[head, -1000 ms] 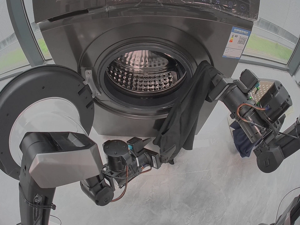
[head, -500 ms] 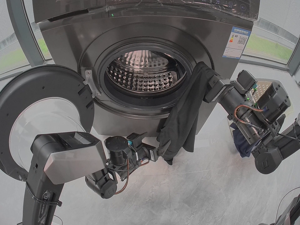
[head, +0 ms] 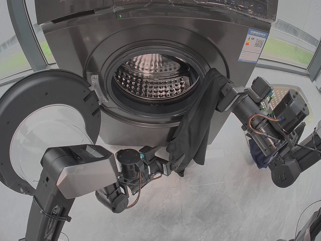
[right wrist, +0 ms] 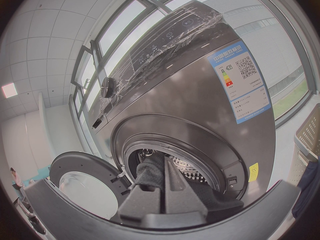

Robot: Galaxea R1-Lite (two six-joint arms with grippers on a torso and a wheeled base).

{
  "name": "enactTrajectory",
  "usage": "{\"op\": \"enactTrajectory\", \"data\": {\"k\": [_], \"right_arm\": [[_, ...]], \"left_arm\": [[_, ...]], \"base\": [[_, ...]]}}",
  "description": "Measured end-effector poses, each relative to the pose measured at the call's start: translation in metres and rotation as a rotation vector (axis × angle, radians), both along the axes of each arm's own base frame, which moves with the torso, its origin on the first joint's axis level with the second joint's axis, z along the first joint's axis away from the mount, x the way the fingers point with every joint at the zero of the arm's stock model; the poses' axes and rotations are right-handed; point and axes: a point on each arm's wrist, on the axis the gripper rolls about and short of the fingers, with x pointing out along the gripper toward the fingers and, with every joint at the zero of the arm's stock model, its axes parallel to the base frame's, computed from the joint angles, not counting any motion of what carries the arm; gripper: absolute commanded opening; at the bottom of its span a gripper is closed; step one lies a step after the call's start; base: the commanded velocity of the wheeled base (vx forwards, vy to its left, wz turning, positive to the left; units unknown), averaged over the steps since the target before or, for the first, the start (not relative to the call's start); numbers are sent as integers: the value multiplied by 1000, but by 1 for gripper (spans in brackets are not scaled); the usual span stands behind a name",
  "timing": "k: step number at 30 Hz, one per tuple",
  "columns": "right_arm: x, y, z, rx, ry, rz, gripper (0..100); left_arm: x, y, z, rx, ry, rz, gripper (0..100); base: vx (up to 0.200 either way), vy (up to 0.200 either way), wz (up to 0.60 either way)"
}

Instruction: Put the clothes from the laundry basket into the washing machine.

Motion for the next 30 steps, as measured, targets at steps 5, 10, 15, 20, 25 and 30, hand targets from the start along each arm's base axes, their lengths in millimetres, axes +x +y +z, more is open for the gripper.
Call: {"op": "enactTrajectory", "data": {"k": [5, 10, 15, 20, 25, 30], "right_arm": [[0, 1, -2, -3, 5, 4, 0], [0, 2, -3, -4, 7, 7, 0], [-1, 3, -3, -4, 9, 8, 0], [0, 3, -3, -5, 10, 8, 0], [0, 2, -4, -5, 11, 7, 0], [0, 2, -5, -7, 14, 5, 0]], "left_arm": [[9, -4, -7, -9, -13, 1, 100], [18, -9, -14, -14, -22, 2, 100], [25, -14, -17, -22, -32, 2, 0], [30, -18, -19, -24, -34, 2, 0], [34, -22, -17, -38, -53, 1, 0], [34, -21, -11, -50, -69, 8, 0]], "base": [[0, 0, 0], [0, 0, 0], [0, 0, 0], [0, 0, 0], [0, 0, 0], [0, 0, 0]]}}
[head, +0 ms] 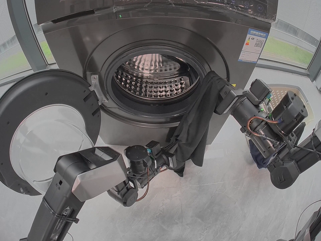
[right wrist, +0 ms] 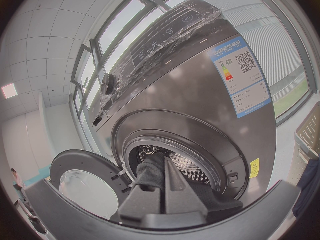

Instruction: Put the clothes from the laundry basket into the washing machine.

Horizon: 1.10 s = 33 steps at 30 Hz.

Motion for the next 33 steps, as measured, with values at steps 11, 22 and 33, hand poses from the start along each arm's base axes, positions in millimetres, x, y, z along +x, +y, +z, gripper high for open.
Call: {"op": "enactTrajectory", "data": {"k": [11, 22, 33], "right_arm": [[1, -3, -2, -5, 9, -8, 0], [1, -3, -3, -6, 12, -13, 0], [9, -19, -7, -6, 32, -82, 0]], "left_arm": [[-36, 28, 48, 7, 9, 14, 0], [-62, 64, 88, 11, -2, 59, 0], [-75, 106, 127, -26, -52, 153, 0]], "base": [[0, 0, 0], [0, 0, 0], [0, 0, 0]]}}
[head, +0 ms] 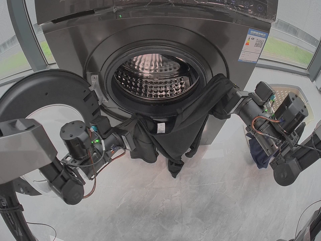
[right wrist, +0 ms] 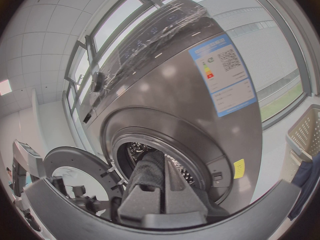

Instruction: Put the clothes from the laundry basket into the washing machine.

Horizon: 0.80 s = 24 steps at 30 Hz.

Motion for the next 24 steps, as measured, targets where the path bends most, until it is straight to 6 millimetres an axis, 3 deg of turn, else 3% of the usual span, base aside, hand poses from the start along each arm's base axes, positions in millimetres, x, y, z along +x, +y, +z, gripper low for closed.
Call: {"op": "enactTrajectory", "data": {"k": [7, 14, 24], "right_arm": [[8, -19, -5, 0, 25, -80, 0], [7, -23, -12, -8, 56, -91, 0], [1, -21, -9, -4, 45, -71, 0]], "left_arm": [[-32, 28, 31, -24, -42, 33, 0], [-54, 41, 57, -59, -115, 41, 0], [-56, 46, 79, -97, -195, 59, 0]], "base": [[0, 0, 0], [0, 0, 0], [0, 0, 0]]}}
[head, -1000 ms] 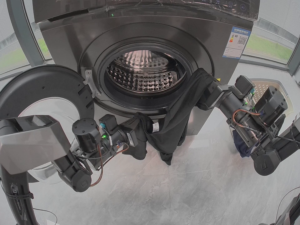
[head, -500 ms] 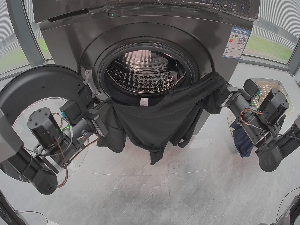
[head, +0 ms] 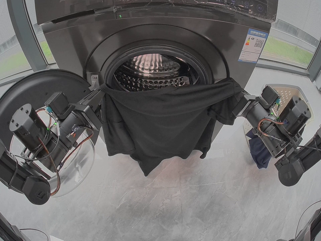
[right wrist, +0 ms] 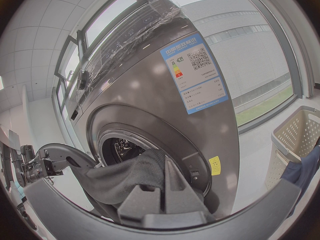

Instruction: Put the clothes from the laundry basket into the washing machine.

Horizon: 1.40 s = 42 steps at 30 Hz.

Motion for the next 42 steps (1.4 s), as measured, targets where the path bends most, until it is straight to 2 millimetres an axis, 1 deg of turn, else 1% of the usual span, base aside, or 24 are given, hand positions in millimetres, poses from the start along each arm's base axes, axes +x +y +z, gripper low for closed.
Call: {"op": "enactTrajectory", "data": {"k": [9, 17, 24, 30, 37, 39, 42], "right_arm": [[-6, 0, 8, 6, -25, 7, 0], [-11, -2, 16, 17, -51, 9, 0], [-13, -3, 20, 21, -60, 8, 0], [-13, -3, 20, 22, -61, 8, 0], [-17, 0, 18, 24, -51, 20, 0], [-22, 4, 14, 17, -32, 41, 0], [-32, 13, 1, -7, 17, 84, 0]], "left_arm": [[-4, 3, 19, -28, -64, 6, 0], [-12, 4, 33, -46, -103, 0, 0], [-14, 4, 35, -50, -112, -4, 0], [-14, 4, 33, -46, -103, -6, 0], [-15, -2, 33, -44, -97, -28, 0], [-17, -7, 34, -43, -92, -49, 0], [-19, -13, 35, -38, -88, -79, 0]], "base": [[0, 0, 0], [0, 0, 0], [0, 0, 0], [0, 0, 0], [0, 0, 0], [0, 0, 0], [0, 0, 0]]}}
